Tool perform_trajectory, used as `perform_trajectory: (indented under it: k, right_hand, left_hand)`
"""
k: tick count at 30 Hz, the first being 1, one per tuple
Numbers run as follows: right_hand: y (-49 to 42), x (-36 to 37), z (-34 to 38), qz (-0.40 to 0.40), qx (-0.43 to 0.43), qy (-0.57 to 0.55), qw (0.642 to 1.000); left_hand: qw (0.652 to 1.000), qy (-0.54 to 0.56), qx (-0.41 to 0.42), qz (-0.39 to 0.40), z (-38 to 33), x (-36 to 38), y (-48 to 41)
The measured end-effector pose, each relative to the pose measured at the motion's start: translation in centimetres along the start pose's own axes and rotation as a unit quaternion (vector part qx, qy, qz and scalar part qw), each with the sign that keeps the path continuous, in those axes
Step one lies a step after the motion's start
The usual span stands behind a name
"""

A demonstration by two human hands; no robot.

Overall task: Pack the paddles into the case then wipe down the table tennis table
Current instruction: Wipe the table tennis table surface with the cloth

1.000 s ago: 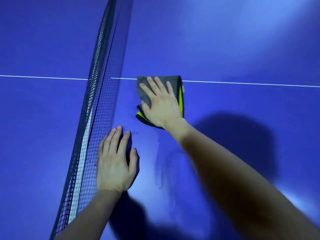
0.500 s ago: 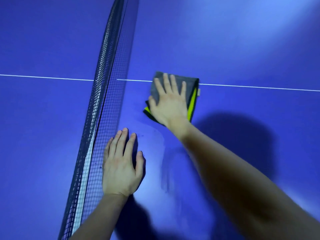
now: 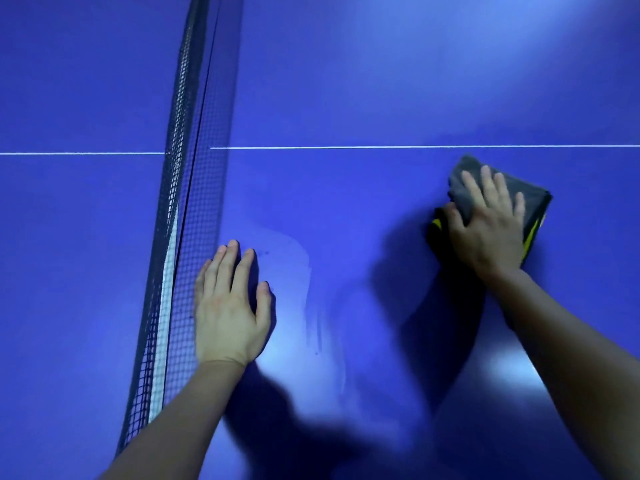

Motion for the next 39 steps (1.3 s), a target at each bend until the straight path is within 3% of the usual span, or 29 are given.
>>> perform_trajectory:
  k: [3,7,10,14,18,20,23,27,30,34,39]
  right_hand:
    - [1.5,0.8,5.8,0.001,0.048,0.004,0.999]
    - [6.5,2.3,21.7,0.017,-0.138,-0.006,0.99]
    - [8.6,2.6,26.4,0.052,-0.218,-0.033,0.974]
    - [8.4,1.5,15.8,0.002,-0.248,-0.079,0.966]
    - [9.3,-1.6,-0.9,-0.017,-0.1,-0.03,0.994]
    - [10.2,-2.3,-4.6,-0.005,-0.007,-0.003,1.0]
    - [11.5,-1.8,0.1,-0.002,0.068,0.017,0.998]
    - [16.4,0.0,16.1,0.021,-0.109,-0.004,0.994]
    - [19.1,0.4,22.3,0.062,-0.194,-0.012,0.979]
    - [19.7,-0.3,14.8,0.028,-0.221,-0.064,0.973]
    - [22.6,-4.2,-5.3,0.004,-0.045,-0.016,0.999]
  left_hand:
    - [1.0,0.001,0.002,-0.002,0.1,0.0,0.1]
    - [1.0,0.003,0.011,-0.015,0.1,0.0,0.0]
    - [1.0,0.005,0.012,-0.018,0.0,-0.1,0.1]
    - [1.0,0.003,0.002,-0.01,0.0,-0.1,0.0]
    - [1.0,0.003,0.004,0.0,0.2,0.1,-0.1]
    - [1.0,0.002,0.01,0.0,0.2,0.2,0.0]
    - [1.0,0.005,0.01,-0.01,0.2,0.1,0.0]
    - [0.999,0.019,0.013,-0.046,0.3,-0.7,0.4]
    - [0.994,0.059,-0.073,-0.063,1.1,-2.2,2.5]
    - [0.997,0.046,-0.051,-0.044,-0.9,-4.0,8.5]
    - [0.999,0.035,-0.023,0.003,-3.0,-4.3,16.1]
Point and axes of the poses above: each hand's wrist, its own y-axis away from the middle knuckle, its own x-axis out of the palm, z = x × y, the point moved 5 cm from there along -y, towards the middle knuckle, and after that the axes turned 3 degrees about -z, right-handed, at the moved point
